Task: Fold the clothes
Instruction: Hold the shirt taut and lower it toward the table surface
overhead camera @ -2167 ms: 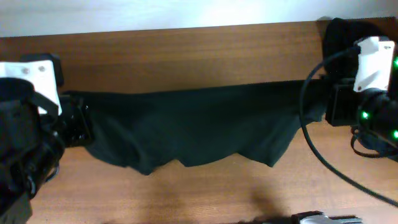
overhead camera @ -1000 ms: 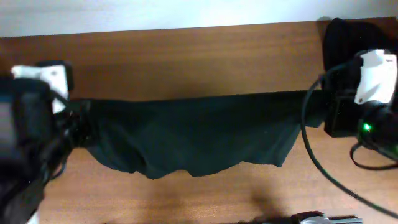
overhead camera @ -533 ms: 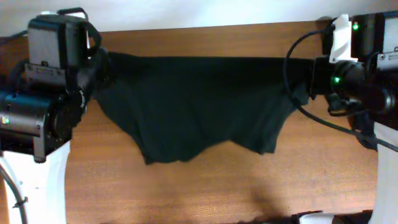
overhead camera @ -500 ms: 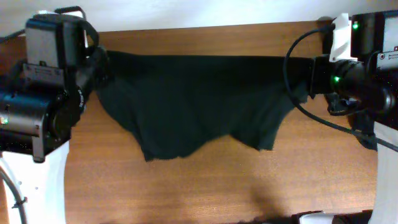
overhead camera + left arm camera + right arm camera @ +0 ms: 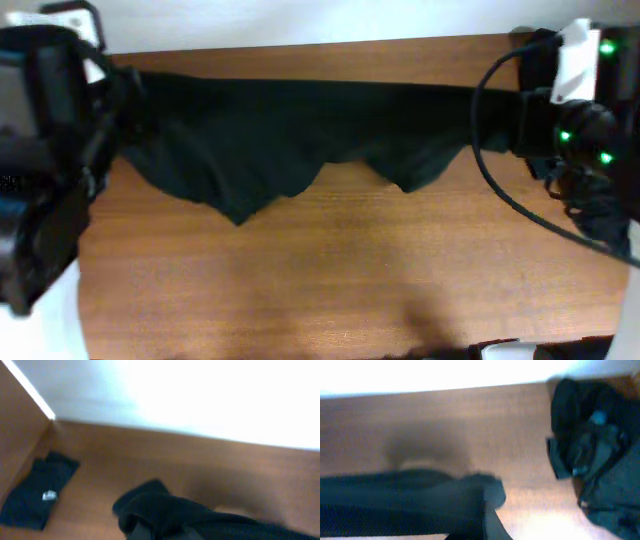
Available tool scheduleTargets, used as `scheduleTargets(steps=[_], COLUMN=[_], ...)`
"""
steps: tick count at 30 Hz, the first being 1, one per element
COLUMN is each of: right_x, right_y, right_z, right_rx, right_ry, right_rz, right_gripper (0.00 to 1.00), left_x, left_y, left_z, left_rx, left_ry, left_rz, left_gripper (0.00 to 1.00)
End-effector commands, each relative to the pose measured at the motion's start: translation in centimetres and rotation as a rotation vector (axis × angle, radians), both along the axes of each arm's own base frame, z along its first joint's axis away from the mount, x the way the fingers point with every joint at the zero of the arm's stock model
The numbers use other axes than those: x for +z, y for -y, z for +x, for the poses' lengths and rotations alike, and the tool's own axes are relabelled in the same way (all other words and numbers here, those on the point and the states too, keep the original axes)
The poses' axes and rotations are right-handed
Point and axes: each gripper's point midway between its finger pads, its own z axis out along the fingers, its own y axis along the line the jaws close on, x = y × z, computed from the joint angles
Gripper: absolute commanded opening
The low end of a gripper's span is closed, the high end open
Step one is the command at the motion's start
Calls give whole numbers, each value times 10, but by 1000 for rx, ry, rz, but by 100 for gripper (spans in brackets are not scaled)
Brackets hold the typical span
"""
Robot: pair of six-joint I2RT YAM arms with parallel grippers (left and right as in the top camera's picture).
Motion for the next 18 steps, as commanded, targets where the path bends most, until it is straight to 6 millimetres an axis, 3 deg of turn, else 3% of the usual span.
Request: scheduleTargets(steps=[1, 5, 10, 14, 18], right_x=[31, 50, 62, 59, 62], right_y=[12, 2, -9, -10, -11], right_z=[-8, -11, -7, -17, -27], right_rx=[-49, -4, 49, 49, 51], right_ry=[112, 177, 215, 196, 202], right_rz=[-21, 22, 65, 75, 89], right_gripper=[4, 4, 4, 4, 4], left_x=[53, 81, 100, 93, 72], left_y=[-16, -15, -13, -15, -19], left_z=[-28, -34, -34, -45, -60], left_rx=[29, 11, -3, -3, 25], left_ry=[182, 285, 362, 327, 242], left_rz=[16, 6, 0, 3, -35], left_gripper=[1, 0, 1, 0, 0])
